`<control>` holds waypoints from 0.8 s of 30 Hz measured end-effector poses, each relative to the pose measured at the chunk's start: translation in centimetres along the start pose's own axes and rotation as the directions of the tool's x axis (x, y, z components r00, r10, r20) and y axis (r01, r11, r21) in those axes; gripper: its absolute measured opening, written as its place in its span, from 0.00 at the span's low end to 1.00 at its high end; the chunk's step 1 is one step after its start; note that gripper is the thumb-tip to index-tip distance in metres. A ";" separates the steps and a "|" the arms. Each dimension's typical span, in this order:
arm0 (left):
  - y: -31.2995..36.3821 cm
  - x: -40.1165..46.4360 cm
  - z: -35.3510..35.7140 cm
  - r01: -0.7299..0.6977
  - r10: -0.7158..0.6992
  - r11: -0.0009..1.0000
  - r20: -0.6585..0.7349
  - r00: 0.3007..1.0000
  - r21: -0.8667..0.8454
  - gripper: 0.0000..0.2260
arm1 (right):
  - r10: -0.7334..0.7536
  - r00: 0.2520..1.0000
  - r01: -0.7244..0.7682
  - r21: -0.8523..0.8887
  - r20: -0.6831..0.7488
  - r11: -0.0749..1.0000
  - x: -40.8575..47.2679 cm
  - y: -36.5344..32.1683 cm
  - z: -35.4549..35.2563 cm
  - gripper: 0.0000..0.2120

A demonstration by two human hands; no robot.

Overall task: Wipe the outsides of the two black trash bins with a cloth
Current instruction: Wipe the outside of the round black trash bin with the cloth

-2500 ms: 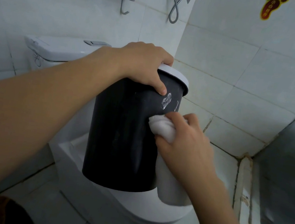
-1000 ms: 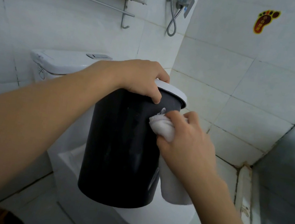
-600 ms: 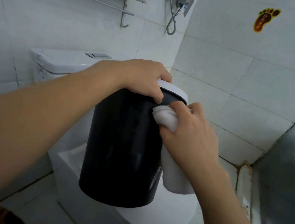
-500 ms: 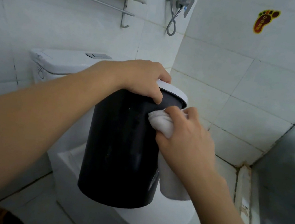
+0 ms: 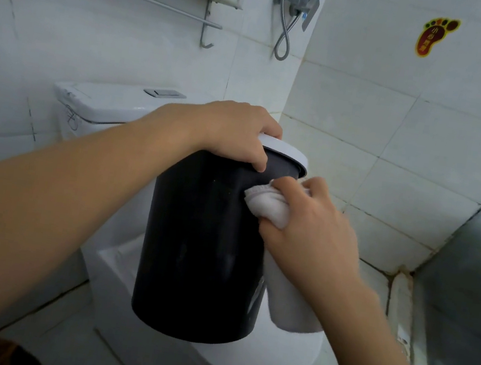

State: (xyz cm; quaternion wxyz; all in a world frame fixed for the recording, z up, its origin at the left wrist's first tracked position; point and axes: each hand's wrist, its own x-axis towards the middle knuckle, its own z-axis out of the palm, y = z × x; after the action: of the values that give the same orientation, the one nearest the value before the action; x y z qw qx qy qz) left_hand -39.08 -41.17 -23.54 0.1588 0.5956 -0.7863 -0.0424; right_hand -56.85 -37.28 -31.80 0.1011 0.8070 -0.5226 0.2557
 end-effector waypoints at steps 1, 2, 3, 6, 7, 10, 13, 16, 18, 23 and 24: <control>-0.1 -0.1 0.0 0.003 -0.004 1.000 -0.002 1.000 -0.002 0.08 | 0.035 0.999 -0.035 -0.003 0.010 0.999 0.2 0.6 0.0 0.14; -0.2 -0.1 0.0 0.006 -0.006 1.000 -0.003 1.000 -0.002 0.09 | 0.068 0.998 -0.068 -0.003 0.018 0.998 0.4 1.1 0.0 0.14; -0.2 0.0 0.0 0.006 -0.006 1.000 -0.003 1.000 0.001 0.09 | 0.091 0.996 -0.091 -0.002 0.018 0.996 0.5 1.5 -0.1 0.13; 0.0 0.3 0.1 0.000 0.000 1.000 -0.003 1.000 0.017 0.09 | 0.087 0.996 -0.087 0.006 0.005 0.996 0.2 1.1 -0.1 0.14; 0.0 0.4 0.1 0.001 -0.001 1.000 -0.003 1.000 0.018 0.09 | 0.062 0.998 -0.062 0.004 0.001 0.998 -0.1 0.6 -0.1 0.15; -0.1 0.3 0.0 0.002 -0.002 1.000 0.006 1.000 0.002 0.08 | -0.061 0.998 0.061 -0.010 -0.022 0.998 -1.3 -1.0 0.4 0.15; -0.2 0.1 -0.1 0.001 0.000 1.000 0.013 1.000 -0.009 0.08 | -0.085 0.996 0.085 0.000 -0.019 0.996 -1.3 -1.1 0.6 0.15; -0.2 -0.2 -0.2 0.000 0.000 1.000 0.012 1.000 -0.019 0.07 | 0.016 1.000 -0.016 0.026 0.007 1.000 -0.1 0.2 0.3 0.17; 0.0 -0.2 -0.2 0.000 0.000 1.000 0.010 1.000 -0.014 0.07 | 0.080 0.997 -0.079 0.062 0.002 0.995 0.7 1.1 0.0 0.15; 0.0 -0.1 -0.1 0.009 -0.008 1.000 0.014 1.000 -0.008 0.09 | 0.016 1.000 -0.016 0.050 -0.006 0.999 0.2 0.2 0.0 0.15; 0.0 -0.1 -0.1 0.007 -0.007 1.000 0.016 1.000 -0.008 0.09 | -0.034 0.999 0.035 0.036 -0.016 0.999 -0.3 -0.2 0.2 0.16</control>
State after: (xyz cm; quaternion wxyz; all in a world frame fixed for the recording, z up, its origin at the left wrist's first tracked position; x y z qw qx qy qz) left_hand -38.98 -41.11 -23.45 0.1548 0.5974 -0.7852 -0.0510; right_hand -56.73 -37.07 -32.08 0.0949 0.8156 -0.5030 0.2698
